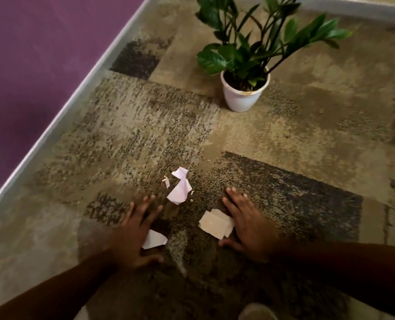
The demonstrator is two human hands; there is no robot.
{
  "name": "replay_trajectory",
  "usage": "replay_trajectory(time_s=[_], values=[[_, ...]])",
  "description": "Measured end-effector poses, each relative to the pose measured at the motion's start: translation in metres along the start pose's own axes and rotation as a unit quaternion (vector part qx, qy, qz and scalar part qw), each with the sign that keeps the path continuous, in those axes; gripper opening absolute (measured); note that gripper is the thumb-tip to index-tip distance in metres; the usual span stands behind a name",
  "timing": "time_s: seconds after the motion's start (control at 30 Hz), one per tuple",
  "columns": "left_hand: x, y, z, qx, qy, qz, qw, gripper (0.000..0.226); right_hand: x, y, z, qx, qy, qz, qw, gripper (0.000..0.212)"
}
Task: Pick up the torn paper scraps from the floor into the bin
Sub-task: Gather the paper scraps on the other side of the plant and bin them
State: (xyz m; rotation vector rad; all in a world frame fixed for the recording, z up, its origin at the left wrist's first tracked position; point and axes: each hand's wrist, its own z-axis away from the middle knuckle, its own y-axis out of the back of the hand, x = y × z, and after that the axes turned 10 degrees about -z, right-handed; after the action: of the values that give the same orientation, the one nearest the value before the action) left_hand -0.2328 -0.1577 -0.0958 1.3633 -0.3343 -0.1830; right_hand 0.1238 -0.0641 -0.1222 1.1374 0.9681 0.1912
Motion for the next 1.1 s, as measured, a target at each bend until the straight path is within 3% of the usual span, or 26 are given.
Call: replay_trajectory(time_s=[0.2, 0.33, 0.53, 0.67, 0.83, 0.97, 1.1], values=[[0.025, -0.028, -0.034, 0.039, 0.164, 0.027, 0.985, 0.109, -0.012, -0.007, -0.079, 0.031, -0.023, -0.023, 0.999, 0.094], [0.026, -0.021, -0.072, 0.065, 0.215, 0.092, 0.970, 0.107, -0.018, -0.007, -0.112, 0.022, 0.015, -0.049, 0.998, 0.090], [0.021, -0.019, -0.083, 0.060, 0.184, 0.065, 0.979, 0.099, -0.031, 0.000, -0.154, -0.034, 0.058, -0.117, 0.991, 0.086], [0.022, -0.018, -0.082, 0.050, 0.213, 0.128, 0.967, 0.101, -0.046, -0.008, -0.171, -0.050, 0.074, -0.087, 0.992, 0.077], [0.023, -0.017, -0.079, 0.075, 0.230, 0.143, 0.960, 0.108, -0.043, -0.006, -0.160, -0.033, 0.132, -0.071, 0.988, 0.053], [0.025, -0.014, -0.081, 0.079, 0.175, 0.061, 0.979, 0.107, -0.022, 0.006, -0.128, -0.048, 0.187, -0.044, 0.980, 0.029], [0.024, -0.015, -0.081, 0.075, 0.105, 0.036, 0.991, 0.089, -0.011, 0.024, -0.106, -0.069, 0.148, -0.049, 0.985, 0.035]])
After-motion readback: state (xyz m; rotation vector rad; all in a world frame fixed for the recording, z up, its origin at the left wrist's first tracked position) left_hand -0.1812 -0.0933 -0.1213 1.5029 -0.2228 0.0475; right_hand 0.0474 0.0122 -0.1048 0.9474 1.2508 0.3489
